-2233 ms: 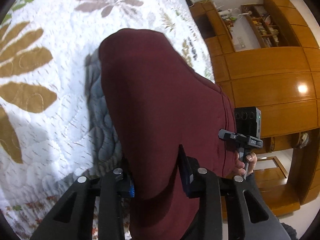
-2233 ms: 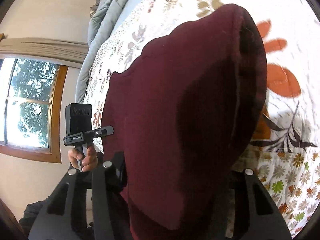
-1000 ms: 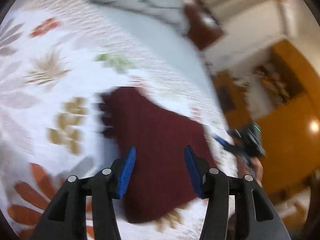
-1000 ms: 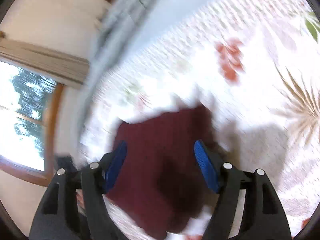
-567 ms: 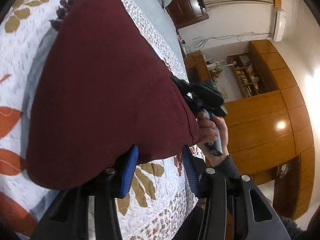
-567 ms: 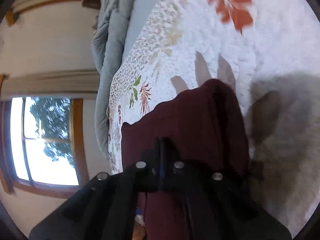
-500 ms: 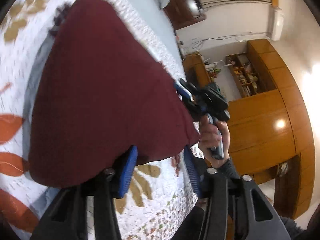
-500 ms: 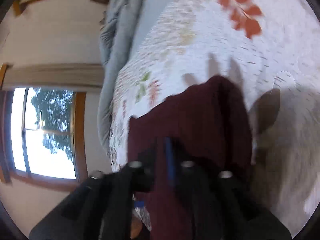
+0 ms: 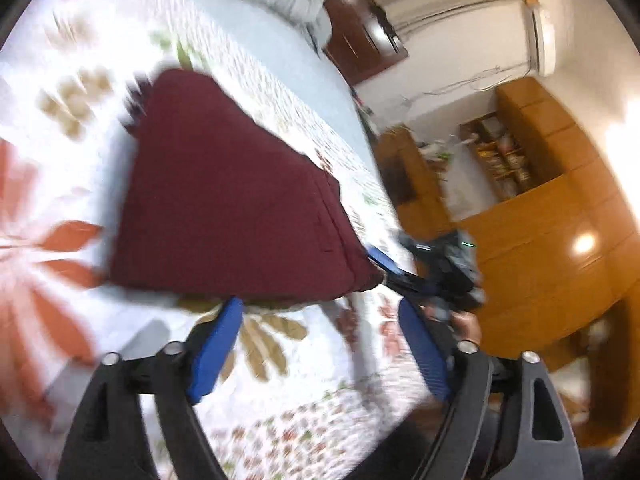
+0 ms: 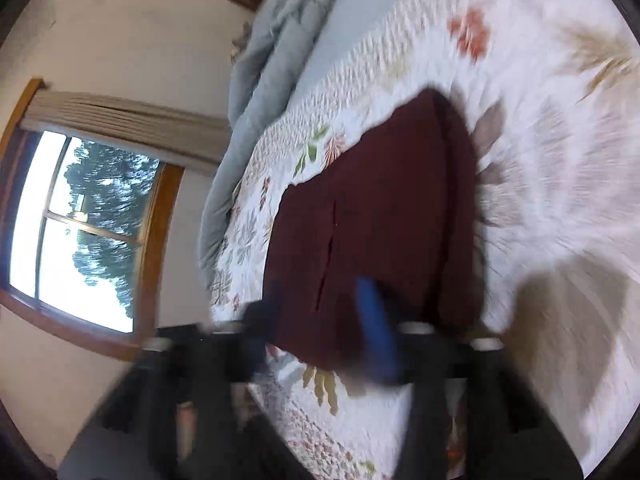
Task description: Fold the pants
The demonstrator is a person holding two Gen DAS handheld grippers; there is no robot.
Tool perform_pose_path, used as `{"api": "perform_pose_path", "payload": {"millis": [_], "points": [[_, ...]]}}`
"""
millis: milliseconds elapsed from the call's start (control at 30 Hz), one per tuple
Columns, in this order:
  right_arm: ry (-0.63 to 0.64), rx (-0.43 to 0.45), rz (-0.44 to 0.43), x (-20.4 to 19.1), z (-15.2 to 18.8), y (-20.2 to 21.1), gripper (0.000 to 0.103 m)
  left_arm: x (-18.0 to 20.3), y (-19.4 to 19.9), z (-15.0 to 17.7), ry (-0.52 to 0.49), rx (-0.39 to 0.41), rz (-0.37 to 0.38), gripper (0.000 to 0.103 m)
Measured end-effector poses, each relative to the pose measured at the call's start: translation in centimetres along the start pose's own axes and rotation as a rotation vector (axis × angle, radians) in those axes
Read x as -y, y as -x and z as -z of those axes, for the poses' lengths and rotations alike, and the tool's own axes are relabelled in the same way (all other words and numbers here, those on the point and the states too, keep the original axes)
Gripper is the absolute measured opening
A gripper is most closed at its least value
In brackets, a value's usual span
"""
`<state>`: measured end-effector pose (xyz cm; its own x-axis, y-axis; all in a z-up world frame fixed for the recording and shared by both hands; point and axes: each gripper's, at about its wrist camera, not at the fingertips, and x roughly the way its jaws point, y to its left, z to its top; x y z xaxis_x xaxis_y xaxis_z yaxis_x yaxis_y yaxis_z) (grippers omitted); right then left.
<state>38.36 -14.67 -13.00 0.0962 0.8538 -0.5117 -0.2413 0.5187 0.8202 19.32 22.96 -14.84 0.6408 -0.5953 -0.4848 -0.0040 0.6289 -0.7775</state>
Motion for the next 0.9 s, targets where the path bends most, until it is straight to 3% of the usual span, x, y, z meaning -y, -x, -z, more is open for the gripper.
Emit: {"api": "perform_pose_path", "payload": {"millis": [100, 133, 233, 367, 400, 500, 633, 800, 900], "points": [[0.099, 0.062, 0.145, -2.9, 3.5, 2.3, 0.088, 3.9, 3.8, 2.6, -0.099, 0.088, -0.230, 0.088], [0.130, 0.087, 0.202, -3.9, 5.5, 3.6, 0.091, 5.4, 5.3, 4.0, -0.125, 0.125, -0.323, 0.088], [0.144, 0.159, 0.334, -6.1, 11.2, 5.5, 0.099, 7.7, 8.4, 7.1, -0.162, 0.190, -0.507, 0.089], [0.117, 0.185, 0.490, -7.3, 17.6, 5.3, 0.100, 10.9, 10.3, 11.0, -0.226, 0.211, -0.726, 0.089], [0.111, 0.193, 0.521, -7.7, 18.8, 5.2, 0.100, 12.1, 10.3, 12.3, -0.272, 0.193, -0.795, 0.089], [0.139, 0.244, 0.579, -8.9, 23.5, 7.9, 0.100, 14.7, 10.9, 15.1, -0.344, 0.154, -0.909, 0.089], [0.277, 0.321, 0.640, -13.2, 28.3, 9.8, 0.100, 17.3, 12.9, 18.2, -0.353, 0.190, -0.838, 0.089], [0.423, 0.371, 0.685, -19.1, 31.8, 11.9, 0.100, 20.8, 16.3, 20.0, -0.371, 0.262, -0.793, 0.089], [0.544, 0.436, 0.698, -23.2, 33.8, 13.4, 0.100, 23.2, 17.6, 20.6, -0.422, 0.295, -0.813, 0.089]]}}
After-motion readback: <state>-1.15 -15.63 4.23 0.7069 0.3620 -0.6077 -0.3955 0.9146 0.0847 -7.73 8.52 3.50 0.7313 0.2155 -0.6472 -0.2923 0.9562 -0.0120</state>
